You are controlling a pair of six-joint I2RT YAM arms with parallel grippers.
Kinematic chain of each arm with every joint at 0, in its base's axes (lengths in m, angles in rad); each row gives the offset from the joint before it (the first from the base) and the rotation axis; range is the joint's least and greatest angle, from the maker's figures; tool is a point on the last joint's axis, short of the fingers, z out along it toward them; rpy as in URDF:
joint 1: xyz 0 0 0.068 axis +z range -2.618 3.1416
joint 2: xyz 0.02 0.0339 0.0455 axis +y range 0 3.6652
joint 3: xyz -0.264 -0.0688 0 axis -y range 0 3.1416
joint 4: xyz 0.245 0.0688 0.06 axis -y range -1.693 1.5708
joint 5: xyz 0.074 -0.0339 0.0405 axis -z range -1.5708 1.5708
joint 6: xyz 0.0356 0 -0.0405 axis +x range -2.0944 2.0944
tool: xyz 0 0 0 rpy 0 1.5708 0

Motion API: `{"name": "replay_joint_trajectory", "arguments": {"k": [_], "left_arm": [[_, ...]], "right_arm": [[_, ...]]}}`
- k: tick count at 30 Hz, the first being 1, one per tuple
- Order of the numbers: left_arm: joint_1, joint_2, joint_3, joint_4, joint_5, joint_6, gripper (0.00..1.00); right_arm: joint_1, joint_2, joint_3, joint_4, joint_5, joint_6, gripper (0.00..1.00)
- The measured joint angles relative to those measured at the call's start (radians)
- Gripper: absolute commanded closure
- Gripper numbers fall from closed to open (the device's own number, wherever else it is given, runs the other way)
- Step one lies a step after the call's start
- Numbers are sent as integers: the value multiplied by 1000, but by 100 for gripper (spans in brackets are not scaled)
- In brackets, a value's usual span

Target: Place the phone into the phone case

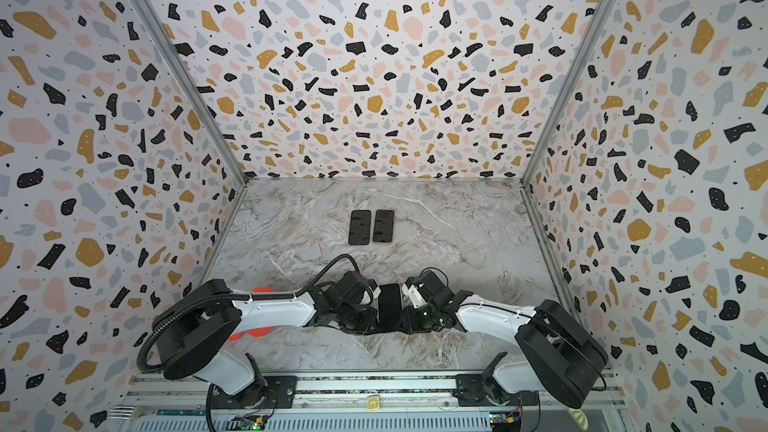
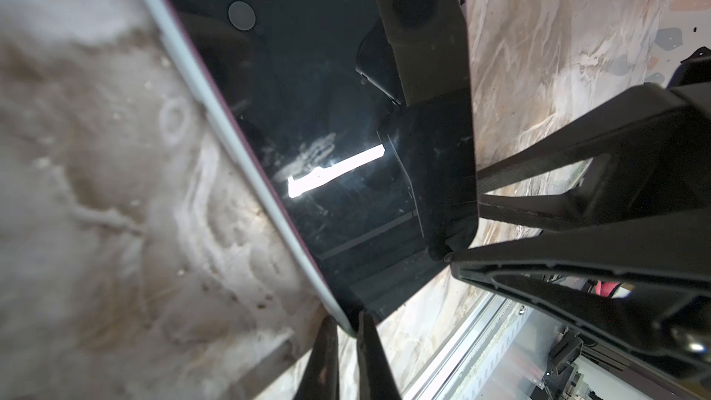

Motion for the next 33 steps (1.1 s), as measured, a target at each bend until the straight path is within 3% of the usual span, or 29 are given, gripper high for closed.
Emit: {"name": "replay_joint_trajectory", "arguments": {"k": [7, 21, 33], "left_arm": [[0, -14, -6, 1, -7, -1, 93], [-15, -114, -61, -2, -63, 9, 74], [16, -182, -171, 179, -27, -77, 70]], "right_arm": [[13, 1, 21, -36, 31, 1, 66], [48, -78, 61, -164, 163, 57, 70], [93, -113, 61, -174, 199, 149, 74]]}}
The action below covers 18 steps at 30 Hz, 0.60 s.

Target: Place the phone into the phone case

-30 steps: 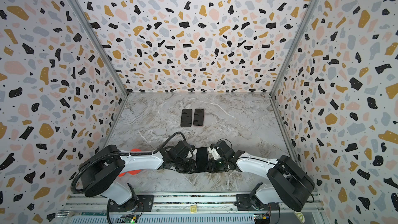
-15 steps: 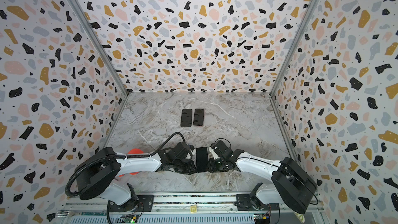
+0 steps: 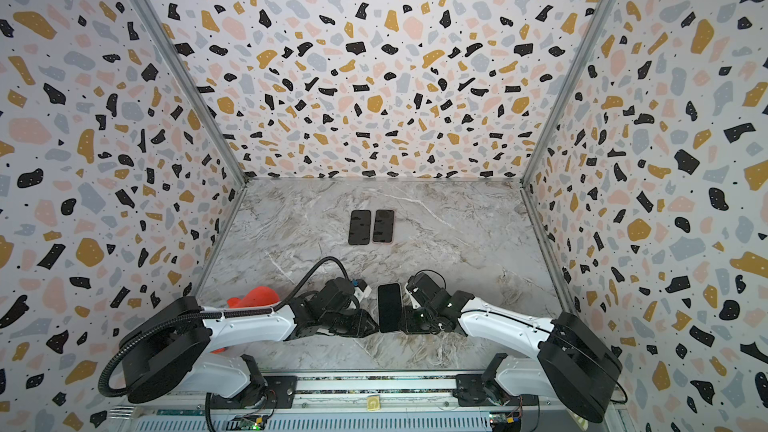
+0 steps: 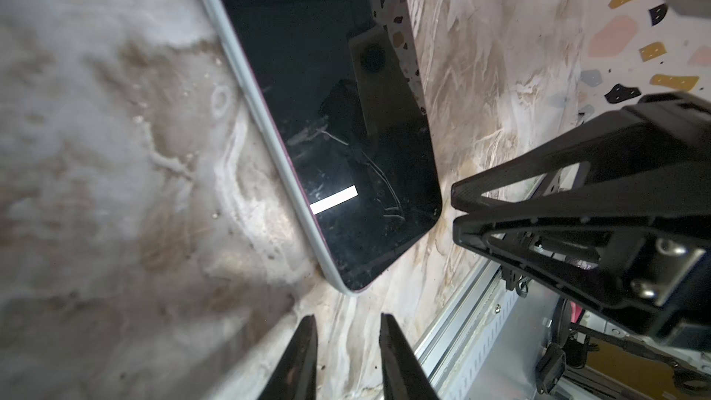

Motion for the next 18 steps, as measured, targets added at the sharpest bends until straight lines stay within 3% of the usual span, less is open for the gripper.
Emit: {"name": "replay_joint_trajectory", "arguments": {"k": [18], "left_arm": [[24, 41, -23, 121, 16, -88, 69]], "right_arm": [[1, -1, 0, -5, 35, 22, 75]]}}
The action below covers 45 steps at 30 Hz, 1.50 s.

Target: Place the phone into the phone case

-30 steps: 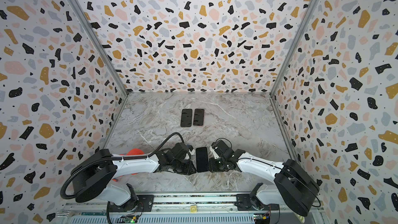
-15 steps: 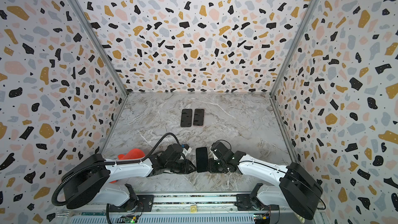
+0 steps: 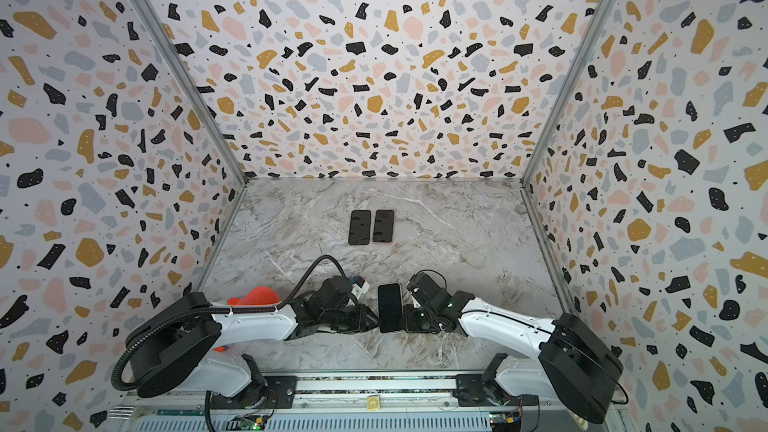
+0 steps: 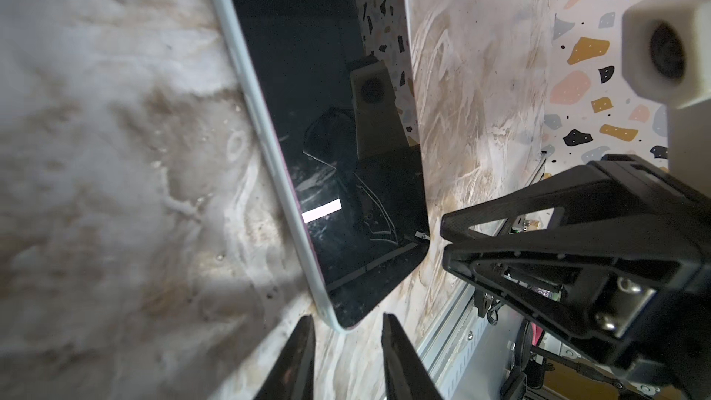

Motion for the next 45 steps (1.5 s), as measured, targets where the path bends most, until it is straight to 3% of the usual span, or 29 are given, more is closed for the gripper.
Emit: {"name": "replay_joint_trajectory", "arguments": {"k": [10, 15, 45], "left_arm": [[-1, -46, -18, 27, -83, -87, 69], [-13, -62, -56, 36, -99, -126, 58], [-49, 32, -56, 149, -90, -182, 60]], "right_arm": [[8, -89, -3, -19, 85, 46, 75], [42, -104, -5, -19, 130, 73, 75], [103, -23, -14, 24, 138, 93, 75]]}}
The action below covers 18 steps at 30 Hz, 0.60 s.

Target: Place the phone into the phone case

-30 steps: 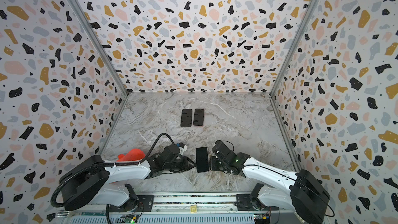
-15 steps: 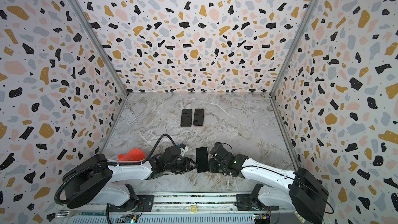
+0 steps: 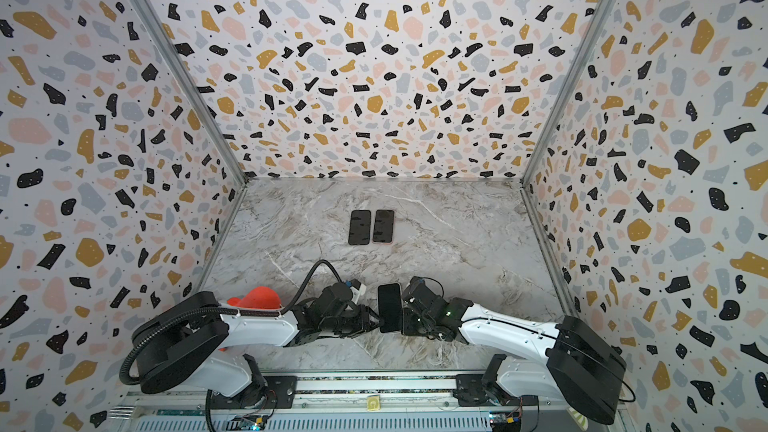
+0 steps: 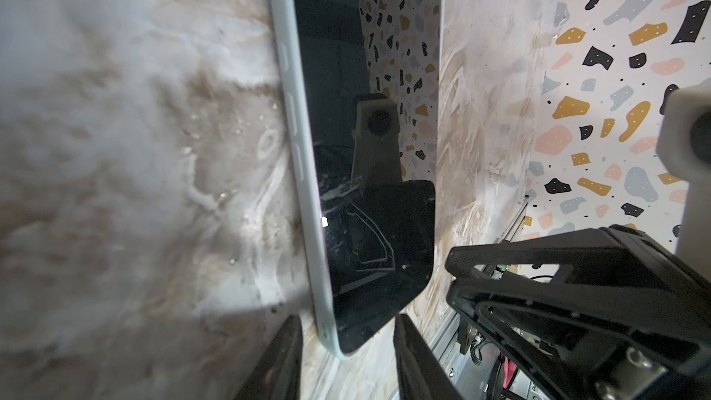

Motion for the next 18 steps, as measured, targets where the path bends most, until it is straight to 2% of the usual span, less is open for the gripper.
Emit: {"name": "replay_joint_trajectory", "arguments": {"k": [18], "left_arm": [[-3, 26, 0, 41, 15, -10, 62]], "right_arm": [[3, 51, 0, 29, -32, 3, 81]]}}
